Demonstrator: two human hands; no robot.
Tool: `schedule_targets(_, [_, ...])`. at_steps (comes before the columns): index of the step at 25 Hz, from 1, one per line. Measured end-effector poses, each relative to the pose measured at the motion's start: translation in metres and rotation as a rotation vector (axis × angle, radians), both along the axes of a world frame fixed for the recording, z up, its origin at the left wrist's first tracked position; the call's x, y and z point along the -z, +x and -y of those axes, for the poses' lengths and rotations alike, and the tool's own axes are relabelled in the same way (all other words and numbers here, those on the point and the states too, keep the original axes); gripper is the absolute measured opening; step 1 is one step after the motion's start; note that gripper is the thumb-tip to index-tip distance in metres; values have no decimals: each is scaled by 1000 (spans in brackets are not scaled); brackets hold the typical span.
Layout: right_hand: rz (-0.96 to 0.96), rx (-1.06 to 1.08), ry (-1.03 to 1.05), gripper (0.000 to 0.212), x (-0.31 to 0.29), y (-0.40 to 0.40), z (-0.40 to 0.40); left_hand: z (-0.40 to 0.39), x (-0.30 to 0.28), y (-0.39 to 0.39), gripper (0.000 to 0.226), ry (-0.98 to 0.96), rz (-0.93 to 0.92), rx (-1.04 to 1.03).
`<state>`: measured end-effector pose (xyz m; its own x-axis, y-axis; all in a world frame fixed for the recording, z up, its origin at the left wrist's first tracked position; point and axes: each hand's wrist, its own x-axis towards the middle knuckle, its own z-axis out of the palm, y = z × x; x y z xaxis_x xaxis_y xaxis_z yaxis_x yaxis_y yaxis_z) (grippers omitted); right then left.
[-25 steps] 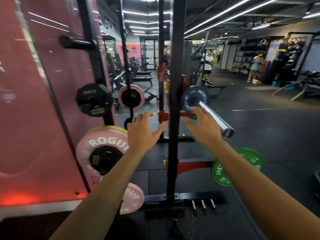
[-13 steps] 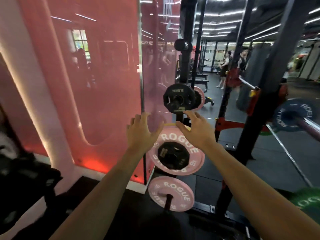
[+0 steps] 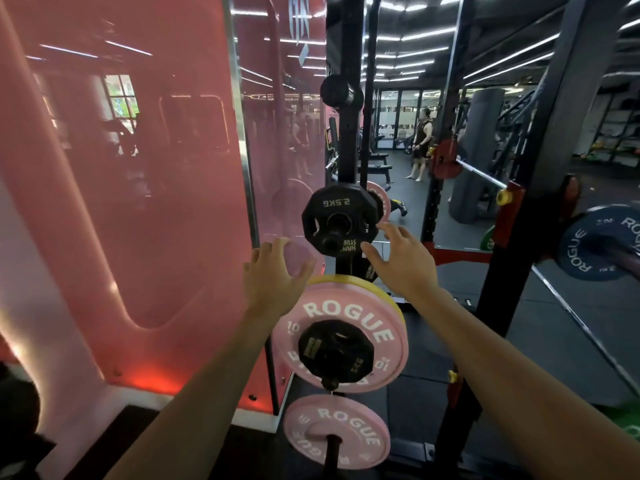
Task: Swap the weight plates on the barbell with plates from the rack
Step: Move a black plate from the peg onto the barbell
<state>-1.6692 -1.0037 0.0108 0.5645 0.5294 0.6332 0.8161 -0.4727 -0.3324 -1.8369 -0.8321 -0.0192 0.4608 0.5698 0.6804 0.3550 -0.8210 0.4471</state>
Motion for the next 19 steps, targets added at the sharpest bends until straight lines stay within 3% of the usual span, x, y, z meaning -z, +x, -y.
schedule_targets(11, [-12,104,16,51,20,109,-88,-111,10,112,58,-66,-62,29])
schedule_targets(19, [14,257,-5,47,16,143,-124,-170,17,180,55,-25,-98,148])
